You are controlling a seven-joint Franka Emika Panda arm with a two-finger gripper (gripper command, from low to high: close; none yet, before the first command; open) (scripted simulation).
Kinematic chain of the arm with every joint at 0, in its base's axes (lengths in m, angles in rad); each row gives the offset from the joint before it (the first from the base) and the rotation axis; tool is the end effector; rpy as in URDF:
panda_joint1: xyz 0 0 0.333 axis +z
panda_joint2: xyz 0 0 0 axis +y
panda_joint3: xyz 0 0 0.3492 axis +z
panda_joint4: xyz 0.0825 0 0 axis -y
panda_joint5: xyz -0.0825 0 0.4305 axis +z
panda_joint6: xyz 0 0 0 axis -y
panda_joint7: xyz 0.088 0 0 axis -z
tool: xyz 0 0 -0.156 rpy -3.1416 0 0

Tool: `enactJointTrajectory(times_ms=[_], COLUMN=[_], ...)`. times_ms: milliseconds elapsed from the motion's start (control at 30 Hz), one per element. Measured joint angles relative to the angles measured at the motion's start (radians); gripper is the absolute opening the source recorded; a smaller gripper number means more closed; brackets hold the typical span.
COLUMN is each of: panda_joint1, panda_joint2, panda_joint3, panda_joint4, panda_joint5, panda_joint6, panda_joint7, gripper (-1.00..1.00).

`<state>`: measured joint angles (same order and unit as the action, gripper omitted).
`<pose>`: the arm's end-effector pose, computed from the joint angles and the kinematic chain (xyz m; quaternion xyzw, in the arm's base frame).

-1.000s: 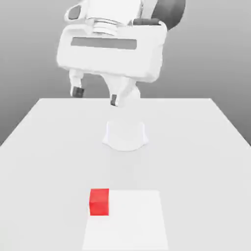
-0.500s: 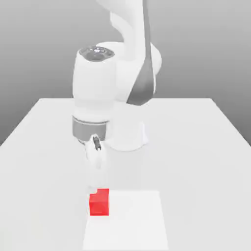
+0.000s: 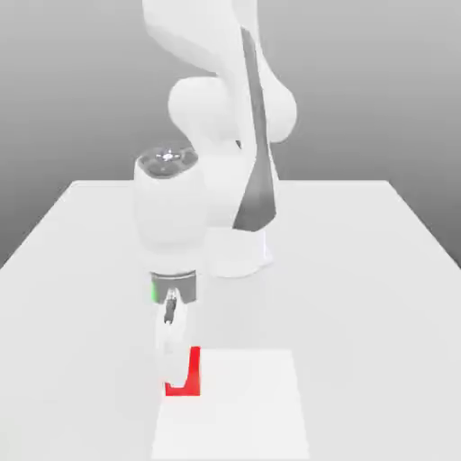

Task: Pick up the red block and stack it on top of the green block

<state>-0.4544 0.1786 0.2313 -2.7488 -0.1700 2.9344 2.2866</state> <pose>0.3985 -0.0730 0.1058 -0.3867 0.9222 -0.0018 0.0076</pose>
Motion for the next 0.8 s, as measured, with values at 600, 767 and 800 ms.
enactJointTrajectory(times_ms=[600,767,800], panda_joint1=[-0.001,-0.010,-0.010], panda_joint2=[-0.038,-0.113,-0.126], panda_joint3=[0.014,0.041,0.043], panda_joint4=[-0.004,-0.016,-0.020], panda_joint5=[0.052,0.126,0.136], panda_joint6=[-0.027,-0.088,-0.099], panda_joint7=[-0.037,-0.092,-0.100], gripper=[-1.00,-1.00,-1.00])
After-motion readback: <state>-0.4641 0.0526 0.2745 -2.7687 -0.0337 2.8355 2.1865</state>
